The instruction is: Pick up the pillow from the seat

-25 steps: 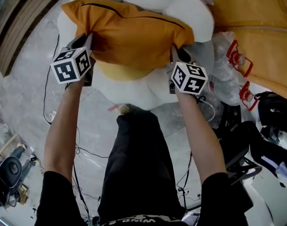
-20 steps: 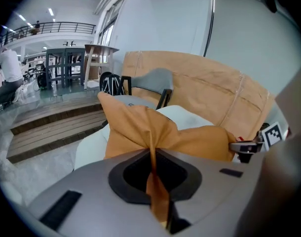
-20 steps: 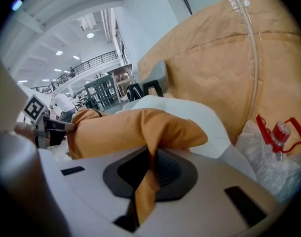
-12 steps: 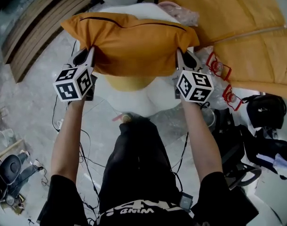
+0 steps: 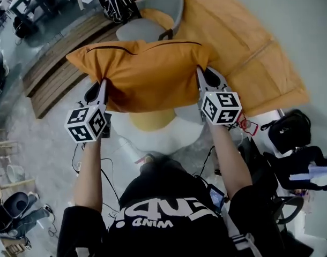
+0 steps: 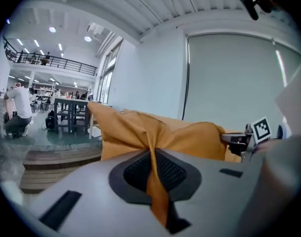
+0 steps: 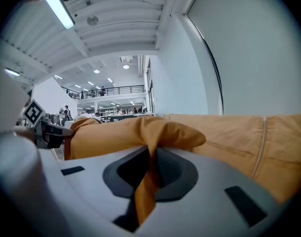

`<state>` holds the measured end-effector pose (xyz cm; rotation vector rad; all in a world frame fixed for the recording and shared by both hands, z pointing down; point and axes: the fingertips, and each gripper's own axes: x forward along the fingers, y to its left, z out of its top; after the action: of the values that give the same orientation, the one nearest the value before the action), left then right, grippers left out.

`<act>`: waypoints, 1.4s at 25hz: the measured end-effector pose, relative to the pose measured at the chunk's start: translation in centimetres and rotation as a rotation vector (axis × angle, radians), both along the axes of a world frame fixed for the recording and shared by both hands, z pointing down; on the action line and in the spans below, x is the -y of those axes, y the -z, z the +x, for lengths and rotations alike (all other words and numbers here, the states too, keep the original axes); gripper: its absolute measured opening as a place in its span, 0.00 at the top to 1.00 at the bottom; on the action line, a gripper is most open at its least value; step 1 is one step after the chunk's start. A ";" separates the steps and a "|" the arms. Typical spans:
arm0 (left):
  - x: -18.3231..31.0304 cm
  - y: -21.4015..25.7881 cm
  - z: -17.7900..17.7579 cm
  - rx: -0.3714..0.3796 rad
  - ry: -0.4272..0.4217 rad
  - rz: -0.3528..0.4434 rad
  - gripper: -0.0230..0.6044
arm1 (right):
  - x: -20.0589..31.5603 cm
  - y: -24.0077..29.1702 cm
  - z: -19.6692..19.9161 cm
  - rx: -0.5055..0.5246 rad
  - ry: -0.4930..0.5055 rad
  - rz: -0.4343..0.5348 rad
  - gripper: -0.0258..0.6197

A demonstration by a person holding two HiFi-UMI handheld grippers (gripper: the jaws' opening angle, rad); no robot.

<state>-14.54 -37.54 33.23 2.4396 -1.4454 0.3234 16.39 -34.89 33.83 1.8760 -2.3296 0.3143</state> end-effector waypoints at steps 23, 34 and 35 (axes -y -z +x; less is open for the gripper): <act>-15.4 11.0 -3.8 0.001 -0.017 0.150 0.93 | -15.1 10.3 -4.7 0.050 0.131 0.085 0.89; -14.2 10.3 -2.5 -0.007 -0.047 0.142 0.93 | -14.5 10.3 -3.4 0.048 0.103 0.111 0.89; -14.1 10.2 -2.5 -0.007 -0.047 0.140 0.93 | -14.4 10.2 -3.5 0.049 0.105 0.109 0.89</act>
<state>-17.07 -23.43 23.05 2.5852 -1.4557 0.2296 12.91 -20.48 23.65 1.8034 -2.5144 0.2280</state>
